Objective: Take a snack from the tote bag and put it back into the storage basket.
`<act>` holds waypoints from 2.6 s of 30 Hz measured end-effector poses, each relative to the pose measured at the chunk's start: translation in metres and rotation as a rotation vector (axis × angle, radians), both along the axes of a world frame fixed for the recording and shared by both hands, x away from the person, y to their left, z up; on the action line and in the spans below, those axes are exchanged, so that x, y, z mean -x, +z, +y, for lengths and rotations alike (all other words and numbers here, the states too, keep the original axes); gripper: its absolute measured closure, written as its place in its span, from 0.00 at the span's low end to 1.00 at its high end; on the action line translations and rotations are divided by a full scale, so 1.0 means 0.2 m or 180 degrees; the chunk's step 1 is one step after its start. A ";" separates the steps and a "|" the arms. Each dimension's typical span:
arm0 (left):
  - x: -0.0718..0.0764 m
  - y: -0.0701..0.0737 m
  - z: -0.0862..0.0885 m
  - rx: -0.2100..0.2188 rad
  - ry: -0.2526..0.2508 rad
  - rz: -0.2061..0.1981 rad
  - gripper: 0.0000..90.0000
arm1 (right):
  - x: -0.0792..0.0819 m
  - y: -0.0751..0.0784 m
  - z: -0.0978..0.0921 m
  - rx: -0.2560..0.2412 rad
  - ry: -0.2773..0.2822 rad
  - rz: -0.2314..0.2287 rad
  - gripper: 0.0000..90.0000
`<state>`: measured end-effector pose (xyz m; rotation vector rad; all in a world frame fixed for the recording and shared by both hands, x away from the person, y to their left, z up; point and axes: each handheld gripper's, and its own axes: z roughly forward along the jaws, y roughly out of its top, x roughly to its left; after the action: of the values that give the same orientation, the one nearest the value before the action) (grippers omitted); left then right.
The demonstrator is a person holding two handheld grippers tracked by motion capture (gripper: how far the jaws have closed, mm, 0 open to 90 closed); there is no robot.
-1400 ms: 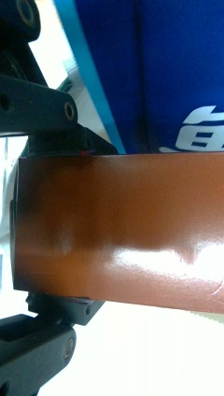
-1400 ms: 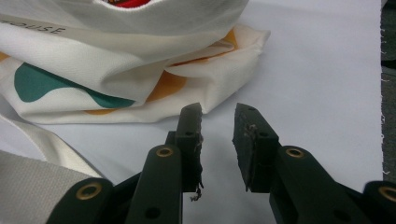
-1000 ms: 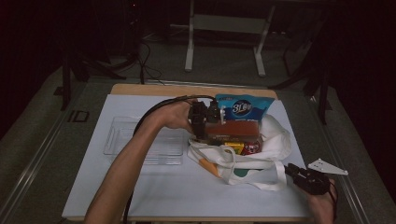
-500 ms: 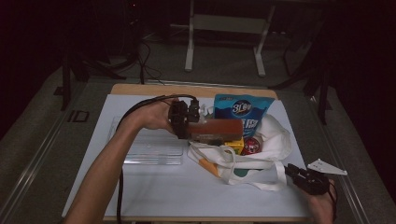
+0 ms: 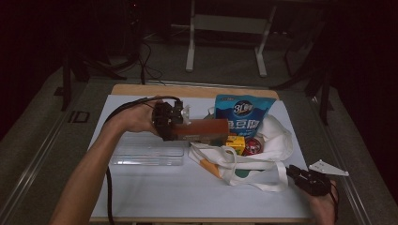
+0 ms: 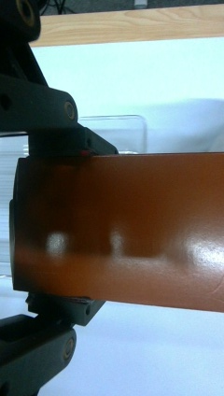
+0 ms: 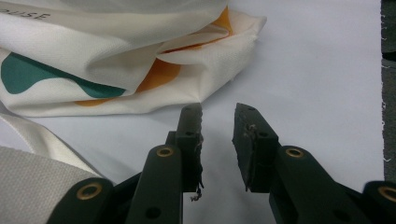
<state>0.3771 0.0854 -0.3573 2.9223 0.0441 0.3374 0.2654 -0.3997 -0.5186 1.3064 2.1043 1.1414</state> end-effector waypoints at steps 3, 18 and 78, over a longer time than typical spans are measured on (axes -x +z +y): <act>0.01 -0.01 0.05 -0.0011 0.0034 0.0002 0.48 | 0.00 0.00 0.00 0.0007 0.0001 0.0007 0.80; 0.07 -0.04 0.33 -0.0104 0.0289 -0.0018 0.48 | 0.00 0.00 0.00 0.0013 -0.0004 0.0005 0.80; 0.11 -0.30 0.67 -0.1097 0.0329 0.0266 0.48 | -0.01 -0.02 0.02 0.0036 -0.0007 0.0044 0.80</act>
<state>0.3553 0.2200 -0.4175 3.2830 0.1657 0.2606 0.2675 -0.3961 -0.5232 1.3149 2.1156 1.1212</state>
